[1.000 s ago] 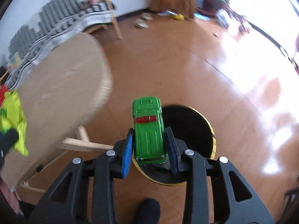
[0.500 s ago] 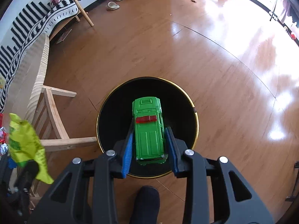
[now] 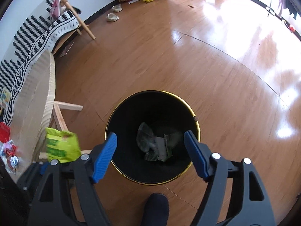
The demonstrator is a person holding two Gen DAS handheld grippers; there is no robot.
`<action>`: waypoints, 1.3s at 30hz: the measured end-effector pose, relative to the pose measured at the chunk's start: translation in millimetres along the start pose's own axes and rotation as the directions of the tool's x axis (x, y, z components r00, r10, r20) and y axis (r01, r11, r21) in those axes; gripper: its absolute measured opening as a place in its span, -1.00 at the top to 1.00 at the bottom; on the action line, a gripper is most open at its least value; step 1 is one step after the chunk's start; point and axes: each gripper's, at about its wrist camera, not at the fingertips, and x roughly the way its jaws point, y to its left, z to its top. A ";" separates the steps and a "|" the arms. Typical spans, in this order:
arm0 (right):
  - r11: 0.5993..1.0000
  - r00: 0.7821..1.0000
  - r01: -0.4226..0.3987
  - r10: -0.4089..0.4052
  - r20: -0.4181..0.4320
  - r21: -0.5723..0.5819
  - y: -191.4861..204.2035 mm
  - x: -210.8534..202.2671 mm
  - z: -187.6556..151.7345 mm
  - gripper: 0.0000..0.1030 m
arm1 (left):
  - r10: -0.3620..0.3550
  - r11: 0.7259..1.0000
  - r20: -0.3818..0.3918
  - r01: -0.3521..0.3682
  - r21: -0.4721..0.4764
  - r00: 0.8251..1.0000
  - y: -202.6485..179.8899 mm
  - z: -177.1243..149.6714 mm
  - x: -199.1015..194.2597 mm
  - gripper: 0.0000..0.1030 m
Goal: Collect trash
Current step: 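Carry the popcorn bag and toy car over the bin and release both, then grasp the white paper bag with the left tool while the right tool grasps the crumpled foil wrapper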
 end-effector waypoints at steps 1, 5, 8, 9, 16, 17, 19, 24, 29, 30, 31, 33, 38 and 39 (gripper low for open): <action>1.000 1.000 0.008 -0.008 0.007 0.008 -1.7 -2.2 0.4 -0.48 | -0.007 1.000 -0.014 0.008 0.000 1.000 -0.7 0.0 6.9 0.02; 0.999 0.999 0.007 -0.009 0.032 0.047 -9.8 -10.2 1.8 -0.49 | -0.031 0.999 -0.039 0.032 0.002 0.999 -2.6 3.3 25.8 0.02; 0.996 0.999 -0.012 0.008 0.044 0.087 -15.6 -15.8 4.3 -0.57 | -0.030 1.000 -0.032 0.030 0.001 0.999 -1.3 7.9 30.3 -0.31; 0.995 0.999 -0.022 0.017 0.049 0.098 -16.5 -18.1 5.1 -0.59 | -0.022 1.000 -0.024 0.022 -0.005 0.999 0.4 7.5 29.5 -0.52; 0.998 0.998 -0.028 0.025 0.065 0.051 12.7 -25.9 7.3 -0.62 | -0.030 0.999 0.010 0.031 -0.030 0.999 18.1 5.1 -10.6 -0.65; 0.999 0.997 -0.030 0.027 0.069 0.030 23.5 -28.2 6.5 -0.63 | -0.003 1.000 0.023 0.003 -0.029 1.000 22.8 3.8 -23.5 -0.65; 0.999 0.996 -0.036 0.036 0.077 -0.007 43.9 -34.0 4.7 -0.64 | 0.009 1.000 0.041 -0.007 -0.027 0.999 30.0 2.0 -47.9 -0.73; 0.983 0.988 -0.078 0.099 0.118 -0.168 121.0 -58.4 -9.2 -0.68 | 0.034 0.998 0.135 -0.027 -0.052 0.990 62.2 -14.4 -124.4 -0.78; 0.934 0.977 -0.143 0.187 0.106 -0.329 211.2 -69.0 -33.0 -0.72 | 0.171 0.971 0.190 -0.133 -0.200 0.967 137.5 -41.6 -189.1 -0.79; 0.915 0.973 -0.165 0.212 0.089 -0.368 237.8 -68.4 -40.4 -0.72 | 0.194 0.963 0.190 -0.150 -0.223 0.962 148.9 -47.6 -196.1 -0.79; 0.900 0.971 -0.180 0.227 0.076 -0.397 257.6 -68.0 -44.6 -0.72 | 0.233 0.949 0.188 -0.180 -0.261 0.954 169.1 -58.2 -209.0 -0.79; 0.859 0.966 -0.204 0.254 0.045 -0.469 304.5 -64.9 -61.4 -0.72 | 0.308 0.913 0.171 -0.240 -0.329 0.936 207.9 -82.4 -232.5 -0.79; 0.752 0.956 -0.254 0.292 -0.038 -0.608 397.5 -55.4 -109.0 -0.72 | 0.457 0.808 0.119 -0.355 -0.470 0.882 287.3 -148.5 -287.0 -0.79; 0.729 0.954 -0.259 0.296 -0.050 -0.633 412.7 -53.6 -118.0 -0.72 | 0.476 0.788 0.110 -0.368 -0.493 0.873 299.5 -157.1 -296.0 -0.79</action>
